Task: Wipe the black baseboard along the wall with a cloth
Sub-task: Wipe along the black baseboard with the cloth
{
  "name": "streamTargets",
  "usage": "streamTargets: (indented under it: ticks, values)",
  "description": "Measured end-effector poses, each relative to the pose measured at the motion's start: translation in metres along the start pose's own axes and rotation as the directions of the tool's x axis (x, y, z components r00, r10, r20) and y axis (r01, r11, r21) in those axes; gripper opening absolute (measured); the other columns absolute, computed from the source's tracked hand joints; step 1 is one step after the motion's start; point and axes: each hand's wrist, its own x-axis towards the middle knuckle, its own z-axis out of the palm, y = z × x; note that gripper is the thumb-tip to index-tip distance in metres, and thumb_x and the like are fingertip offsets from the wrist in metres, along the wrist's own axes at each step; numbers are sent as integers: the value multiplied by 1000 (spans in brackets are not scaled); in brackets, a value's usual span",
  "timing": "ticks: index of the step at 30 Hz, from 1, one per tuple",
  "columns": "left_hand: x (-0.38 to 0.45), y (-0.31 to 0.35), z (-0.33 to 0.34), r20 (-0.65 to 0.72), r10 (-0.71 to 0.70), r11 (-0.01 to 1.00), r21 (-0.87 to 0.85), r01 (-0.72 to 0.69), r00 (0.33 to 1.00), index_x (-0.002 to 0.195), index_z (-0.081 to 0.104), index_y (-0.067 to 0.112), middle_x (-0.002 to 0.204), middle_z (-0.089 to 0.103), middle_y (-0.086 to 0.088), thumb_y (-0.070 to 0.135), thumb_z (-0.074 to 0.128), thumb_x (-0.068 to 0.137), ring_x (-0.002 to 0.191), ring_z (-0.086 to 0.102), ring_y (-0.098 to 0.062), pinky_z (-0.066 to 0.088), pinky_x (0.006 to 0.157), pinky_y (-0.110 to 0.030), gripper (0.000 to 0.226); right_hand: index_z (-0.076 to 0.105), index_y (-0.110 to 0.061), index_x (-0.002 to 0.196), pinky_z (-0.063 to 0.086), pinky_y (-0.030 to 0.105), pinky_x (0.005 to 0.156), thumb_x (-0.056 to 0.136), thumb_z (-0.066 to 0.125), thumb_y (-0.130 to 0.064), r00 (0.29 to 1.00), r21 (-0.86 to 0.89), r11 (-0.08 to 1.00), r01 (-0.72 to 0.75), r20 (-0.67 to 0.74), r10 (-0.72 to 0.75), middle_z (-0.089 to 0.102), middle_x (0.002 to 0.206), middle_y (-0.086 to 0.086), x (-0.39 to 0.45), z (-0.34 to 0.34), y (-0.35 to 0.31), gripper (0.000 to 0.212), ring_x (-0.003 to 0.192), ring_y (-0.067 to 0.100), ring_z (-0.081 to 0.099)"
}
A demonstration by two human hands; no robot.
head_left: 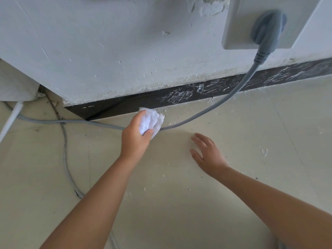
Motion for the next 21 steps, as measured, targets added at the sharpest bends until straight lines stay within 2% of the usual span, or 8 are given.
streamTargets:
  ticks: [3,6,9,12,15,17,19,21]
  values:
    - [-4,-3,-16,102,-18,999,-47,23,995,114,47,17,88,57,9,4,67,73,75,52,-11,34,58,-8,47,55,-4,122,32,22,94,93,50,-15,985,204,967,-150,-58,165,54,128,10,1,-20,-6,32,116,24,49]
    - [-13,-5,-25,308,-8,994,-99,40,951,93,41,24,76,55,16,7,75,68,69,52,2,38,55,-1,45,59,-16,117,37,18,82,90,55,-23,954,382,874,-300,142,265,61,112,-2,-2,-32,-17,27,101,11,54]
    - [-21,-1,-35,529,18,993,-105,45,849,74,47,29,71,55,14,8,77,64,64,51,0,39,54,-4,38,44,-26,124,36,27,92,89,55,-21,839,550,696,-461,527,140,58,111,-11,1,-42,-33,37,109,12,51]
    - [-31,3,-48,602,51,988,-149,49,797,67,52,30,66,54,16,8,77,64,59,52,1,40,55,-5,33,44,-22,118,45,32,92,89,51,-8,727,584,615,-530,686,-25,58,110,-5,14,-47,-51,34,102,14,56]
    - [-42,2,-53,588,32,980,-180,91,808,65,53,30,63,54,15,7,77,64,57,52,7,40,53,-4,33,55,-25,104,52,21,76,86,51,4,691,570,656,-496,716,-100,60,102,0,17,-44,-60,34,87,11,60]
    - [-45,0,-52,593,5,987,-131,90,805,66,52,29,65,54,14,9,77,63,58,52,4,41,53,-7,32,58,-26,98,51,15,69,84,55,4,699,536,732,-421,706,-115,62,94,-3,16,-38,-60,33,78,7,60]
    - [-46,-1,-49,578,-24,993,-84,88,816,68,49,27,70,54,12,10,78,62,63,51,-1,42,58,-13,34,59,-20,87,46,17,70,83,58,4,739,518,778,-357,665,-104,60,84,-2,18,-35,-60,24,75,10,56]
    - [-45,-1,-46,560,-63,991,-62,118,826,71,48,26,76,55,11,10,79,63,69,53,-4,43,62,-18,36,54,-14,76,41,24,73,81,58,7,791,549,763,-342,606,-81,53,76,1,19,-37,-58,22,74,16,49]
